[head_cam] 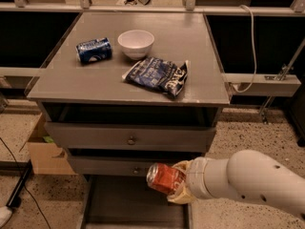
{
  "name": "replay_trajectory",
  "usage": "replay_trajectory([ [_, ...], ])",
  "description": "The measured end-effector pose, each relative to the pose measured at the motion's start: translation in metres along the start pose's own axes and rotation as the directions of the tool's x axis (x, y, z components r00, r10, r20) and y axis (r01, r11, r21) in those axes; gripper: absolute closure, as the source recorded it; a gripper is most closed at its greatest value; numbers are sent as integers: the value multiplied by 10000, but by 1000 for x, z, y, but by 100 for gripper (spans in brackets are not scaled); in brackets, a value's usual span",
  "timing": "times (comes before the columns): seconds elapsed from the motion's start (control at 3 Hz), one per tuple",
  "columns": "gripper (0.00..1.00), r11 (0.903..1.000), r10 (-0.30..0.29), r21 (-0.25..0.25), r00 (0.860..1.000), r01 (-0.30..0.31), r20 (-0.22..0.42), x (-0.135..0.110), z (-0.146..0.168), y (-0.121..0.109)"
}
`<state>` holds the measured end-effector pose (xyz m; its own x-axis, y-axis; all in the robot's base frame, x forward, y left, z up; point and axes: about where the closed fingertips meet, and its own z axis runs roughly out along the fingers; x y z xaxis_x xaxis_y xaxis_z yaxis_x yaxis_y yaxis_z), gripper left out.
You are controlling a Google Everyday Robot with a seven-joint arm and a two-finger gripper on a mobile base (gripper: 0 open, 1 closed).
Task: Place coke can into bottom drawer
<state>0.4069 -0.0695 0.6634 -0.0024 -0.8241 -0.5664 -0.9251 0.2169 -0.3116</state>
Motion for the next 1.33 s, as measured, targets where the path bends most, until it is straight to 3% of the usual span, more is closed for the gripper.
replay_trajectory([
  [0.33, 100, 9994, 360, 19, 9958, -360, -841, 18, 58, 10],
  [1.0, 100, 9992, 383, -70, 9945, -392, -975, 21, 72, 15],
  [1.33, 100, 9980, 498, -343, 9928, -538, -1092, 26, 118, 26],
])
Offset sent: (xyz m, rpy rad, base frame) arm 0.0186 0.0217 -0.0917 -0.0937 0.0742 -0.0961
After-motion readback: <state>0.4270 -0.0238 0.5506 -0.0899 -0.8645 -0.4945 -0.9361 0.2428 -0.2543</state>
